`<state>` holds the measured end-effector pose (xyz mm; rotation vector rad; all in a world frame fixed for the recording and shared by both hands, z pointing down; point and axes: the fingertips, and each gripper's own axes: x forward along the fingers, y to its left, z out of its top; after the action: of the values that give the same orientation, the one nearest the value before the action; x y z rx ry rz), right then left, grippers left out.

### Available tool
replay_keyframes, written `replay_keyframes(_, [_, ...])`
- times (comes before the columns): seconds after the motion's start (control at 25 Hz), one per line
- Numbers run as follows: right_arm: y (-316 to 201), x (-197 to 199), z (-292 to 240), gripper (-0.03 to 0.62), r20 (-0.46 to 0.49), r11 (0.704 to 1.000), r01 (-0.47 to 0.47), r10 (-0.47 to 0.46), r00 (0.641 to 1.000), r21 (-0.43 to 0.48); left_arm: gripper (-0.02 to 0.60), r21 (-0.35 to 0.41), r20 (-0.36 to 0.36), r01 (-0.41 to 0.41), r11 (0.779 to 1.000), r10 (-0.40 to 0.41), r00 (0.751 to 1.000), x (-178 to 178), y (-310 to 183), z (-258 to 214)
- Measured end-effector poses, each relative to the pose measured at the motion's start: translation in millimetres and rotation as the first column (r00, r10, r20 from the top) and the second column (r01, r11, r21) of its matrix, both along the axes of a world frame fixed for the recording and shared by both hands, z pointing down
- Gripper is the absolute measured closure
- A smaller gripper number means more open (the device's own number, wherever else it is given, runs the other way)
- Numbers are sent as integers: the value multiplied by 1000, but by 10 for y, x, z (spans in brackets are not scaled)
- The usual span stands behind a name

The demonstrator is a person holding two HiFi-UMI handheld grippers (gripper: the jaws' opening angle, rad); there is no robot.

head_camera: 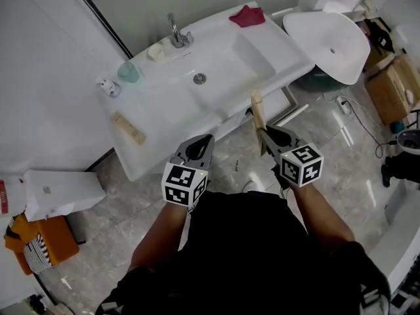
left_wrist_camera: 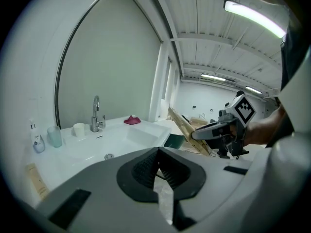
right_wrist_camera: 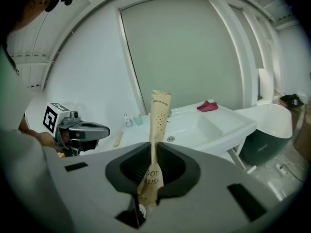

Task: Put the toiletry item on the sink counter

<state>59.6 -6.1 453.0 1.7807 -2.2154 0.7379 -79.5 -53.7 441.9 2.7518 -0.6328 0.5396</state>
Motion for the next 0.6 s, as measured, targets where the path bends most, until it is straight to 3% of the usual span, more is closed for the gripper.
replay_keyframes(0.24, [436, 530, 169, 557, 31, 999, -39, 40, 999, -26, 578, -10, 21, -13, 1000, 13, 1000, 480, 378, 91])
replay_keyframes(0.6, [802, 950, 432, 557, 93, 992, -97, 104, 990, -75, 578, -43, 56, -60, 997, 62, 997, 899, 707, 188])
